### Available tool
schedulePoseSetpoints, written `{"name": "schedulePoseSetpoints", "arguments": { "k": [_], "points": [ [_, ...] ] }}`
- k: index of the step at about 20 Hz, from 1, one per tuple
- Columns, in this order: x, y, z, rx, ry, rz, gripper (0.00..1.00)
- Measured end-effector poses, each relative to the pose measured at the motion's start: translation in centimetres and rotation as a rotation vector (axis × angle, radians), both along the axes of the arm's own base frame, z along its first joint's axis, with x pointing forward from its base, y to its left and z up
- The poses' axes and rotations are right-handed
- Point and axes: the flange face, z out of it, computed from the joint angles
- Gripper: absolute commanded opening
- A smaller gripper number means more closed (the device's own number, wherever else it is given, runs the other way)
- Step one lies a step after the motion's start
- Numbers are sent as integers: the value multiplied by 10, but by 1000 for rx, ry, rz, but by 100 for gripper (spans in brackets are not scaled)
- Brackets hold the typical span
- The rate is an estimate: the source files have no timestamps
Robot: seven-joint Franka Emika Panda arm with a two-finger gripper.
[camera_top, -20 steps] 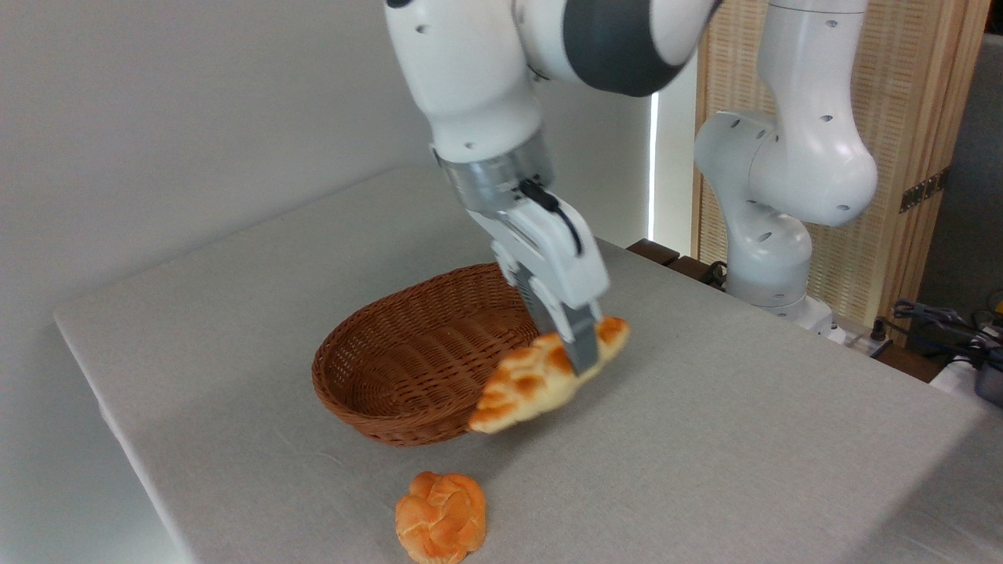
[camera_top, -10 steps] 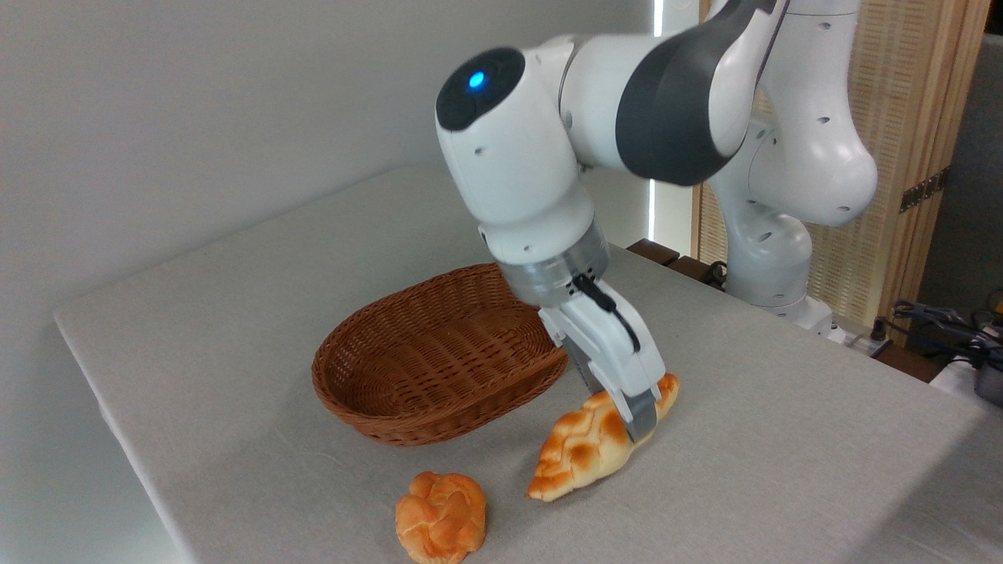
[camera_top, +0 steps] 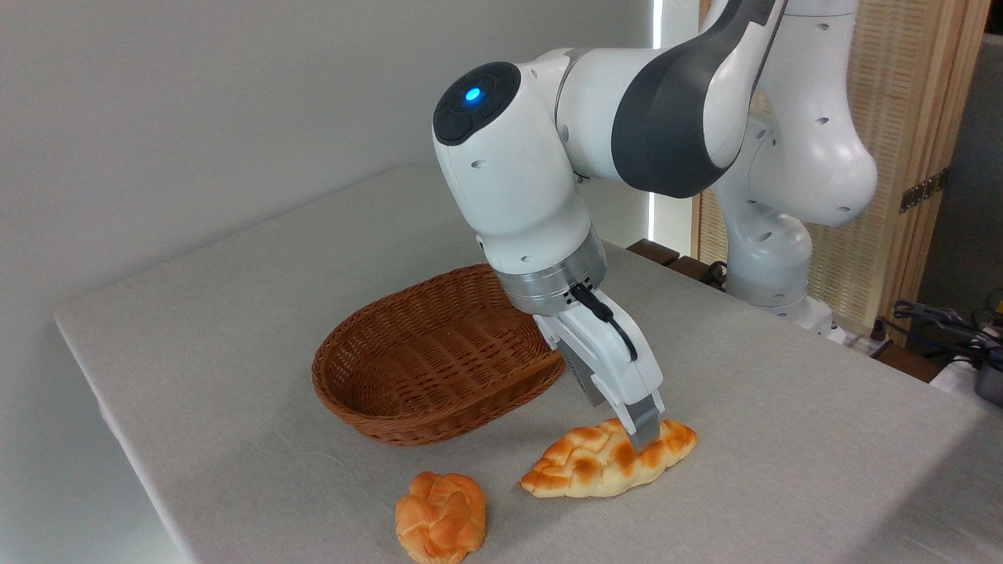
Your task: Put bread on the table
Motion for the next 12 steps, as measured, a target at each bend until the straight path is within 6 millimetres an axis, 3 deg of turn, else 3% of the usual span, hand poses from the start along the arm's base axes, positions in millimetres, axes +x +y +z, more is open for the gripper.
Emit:
{"name": "schedulePoseSetpoints", "arguments": {
  "k": [4, 10, 12],
  "points": [
    [9, -2, 21, -23, -54, 14, 100],
    [26, -17, 119, -173, -275, 172, 100],
    [32, -39, 156, -188, -343, 199, 100]
  ]
}}
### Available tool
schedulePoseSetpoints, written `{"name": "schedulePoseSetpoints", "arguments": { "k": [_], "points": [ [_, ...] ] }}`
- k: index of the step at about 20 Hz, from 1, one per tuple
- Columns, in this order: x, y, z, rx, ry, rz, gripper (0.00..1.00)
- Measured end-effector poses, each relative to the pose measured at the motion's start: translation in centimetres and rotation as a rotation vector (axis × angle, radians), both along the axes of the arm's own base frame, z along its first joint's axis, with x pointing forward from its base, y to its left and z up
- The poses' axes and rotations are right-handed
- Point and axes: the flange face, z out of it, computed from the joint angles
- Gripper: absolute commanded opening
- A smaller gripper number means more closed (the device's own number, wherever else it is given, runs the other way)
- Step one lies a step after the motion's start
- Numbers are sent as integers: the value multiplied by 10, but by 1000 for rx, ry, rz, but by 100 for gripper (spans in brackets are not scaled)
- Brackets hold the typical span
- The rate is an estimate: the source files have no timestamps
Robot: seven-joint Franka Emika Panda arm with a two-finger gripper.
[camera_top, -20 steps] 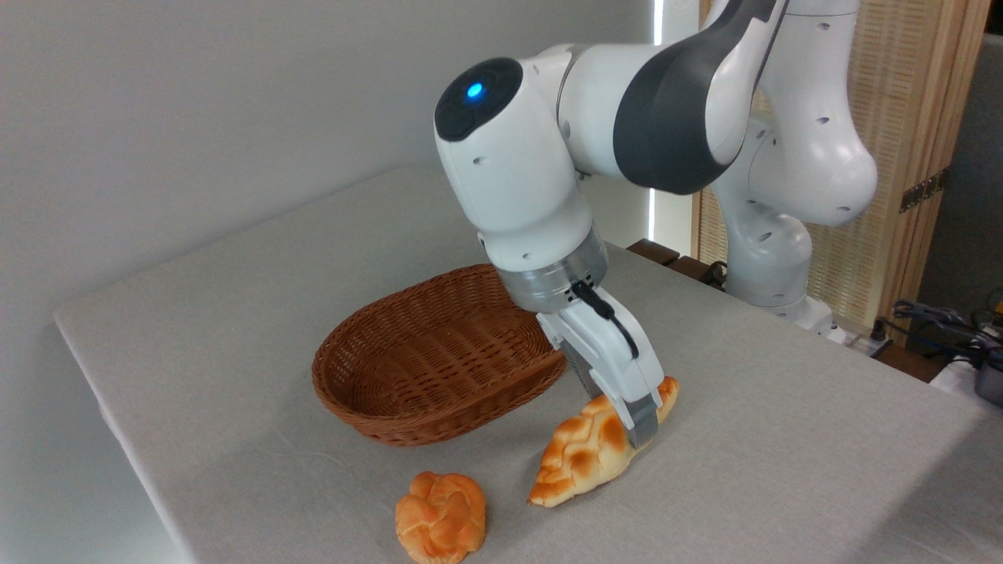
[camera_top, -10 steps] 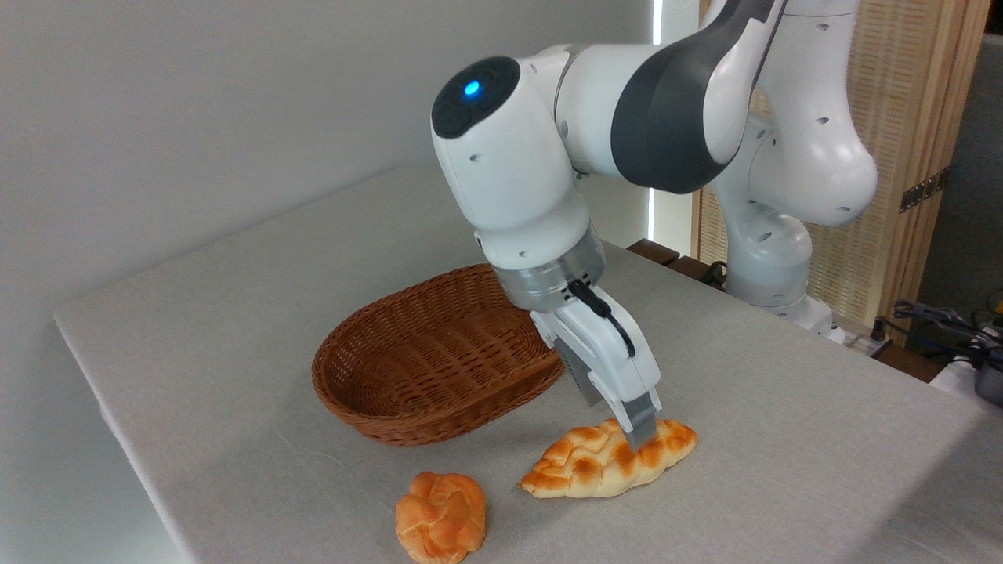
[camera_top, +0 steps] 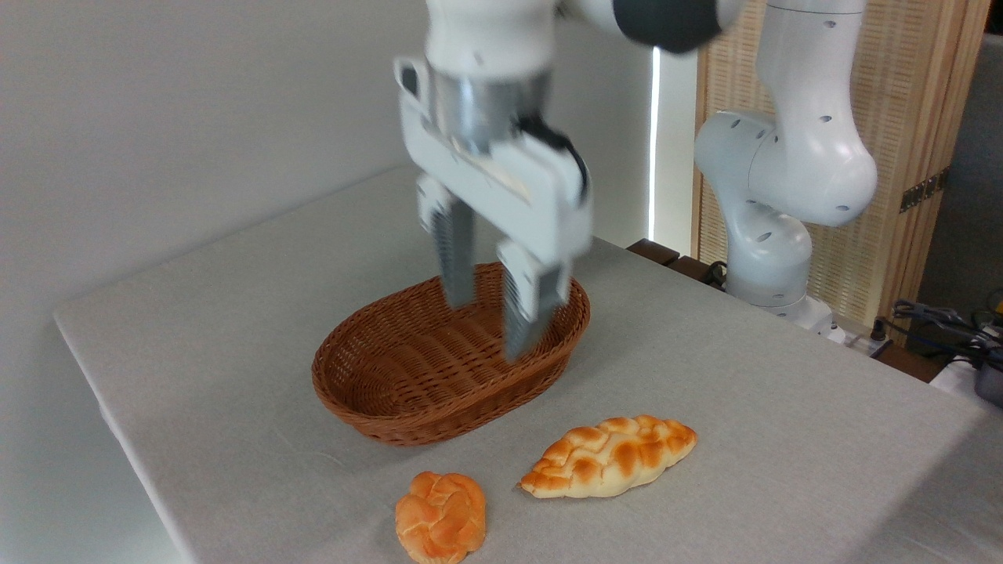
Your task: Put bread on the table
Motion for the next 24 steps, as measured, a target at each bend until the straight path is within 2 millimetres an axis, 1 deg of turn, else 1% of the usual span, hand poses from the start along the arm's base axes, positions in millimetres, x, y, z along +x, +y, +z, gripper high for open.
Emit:
{"name": "schedulePoseSetpoints", "arguments": {
  "k": [2, 4, 7, 9, 11, 13, 15, 19, 24],
  "points": [
    [6, -33, 34, 5, -55, 17, 100],
    [8, -55, 53, 9, -84, 40, 100],
    [14, -74, 60, 16, -72, 63, 100],
    [23, -81, 55, 18, -24, 85, 100],
    [36, -88, 47, 21, 14, 97, 100],
    [47, -89, 38, 24, 32, 97, 100],
    [51, -86, 34, 24, 39, 104, 100],
    [52, -80, 36, 43, 40, 111, 100],
    [51, -78, 36, 61, 39, 111, 100]
  ]
}}
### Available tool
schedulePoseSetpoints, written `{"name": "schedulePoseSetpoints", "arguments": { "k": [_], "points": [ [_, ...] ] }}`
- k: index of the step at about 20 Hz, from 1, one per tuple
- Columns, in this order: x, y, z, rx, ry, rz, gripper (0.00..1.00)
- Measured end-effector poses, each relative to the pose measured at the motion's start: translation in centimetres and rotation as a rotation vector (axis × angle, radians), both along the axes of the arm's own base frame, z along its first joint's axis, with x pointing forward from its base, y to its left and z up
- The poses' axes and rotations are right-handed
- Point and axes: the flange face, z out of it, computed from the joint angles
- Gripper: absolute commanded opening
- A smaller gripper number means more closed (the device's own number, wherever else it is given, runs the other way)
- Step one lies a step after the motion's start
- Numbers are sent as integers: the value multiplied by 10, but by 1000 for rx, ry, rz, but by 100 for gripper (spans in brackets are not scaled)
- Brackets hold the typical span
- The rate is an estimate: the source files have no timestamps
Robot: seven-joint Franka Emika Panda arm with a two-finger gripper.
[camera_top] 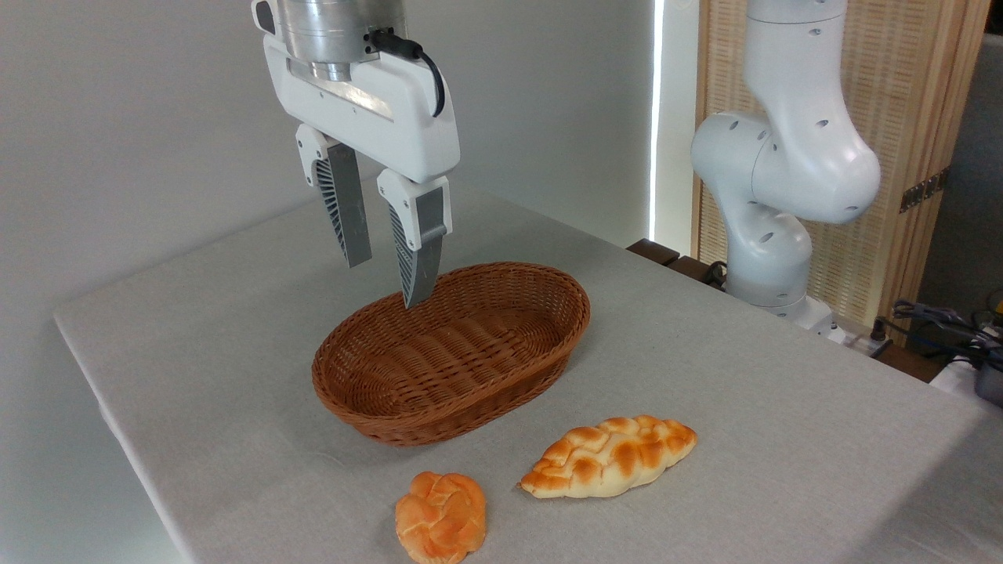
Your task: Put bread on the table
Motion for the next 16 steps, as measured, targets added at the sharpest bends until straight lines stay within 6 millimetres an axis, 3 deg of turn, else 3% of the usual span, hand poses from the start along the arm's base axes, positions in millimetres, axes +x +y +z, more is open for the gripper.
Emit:
{"name": "schedulePoseSetpoints", "arguments": {
  "k": [16],
  "points": [
    [-4, 7, -4, 69, 36, -3, 100]
  ]
}}
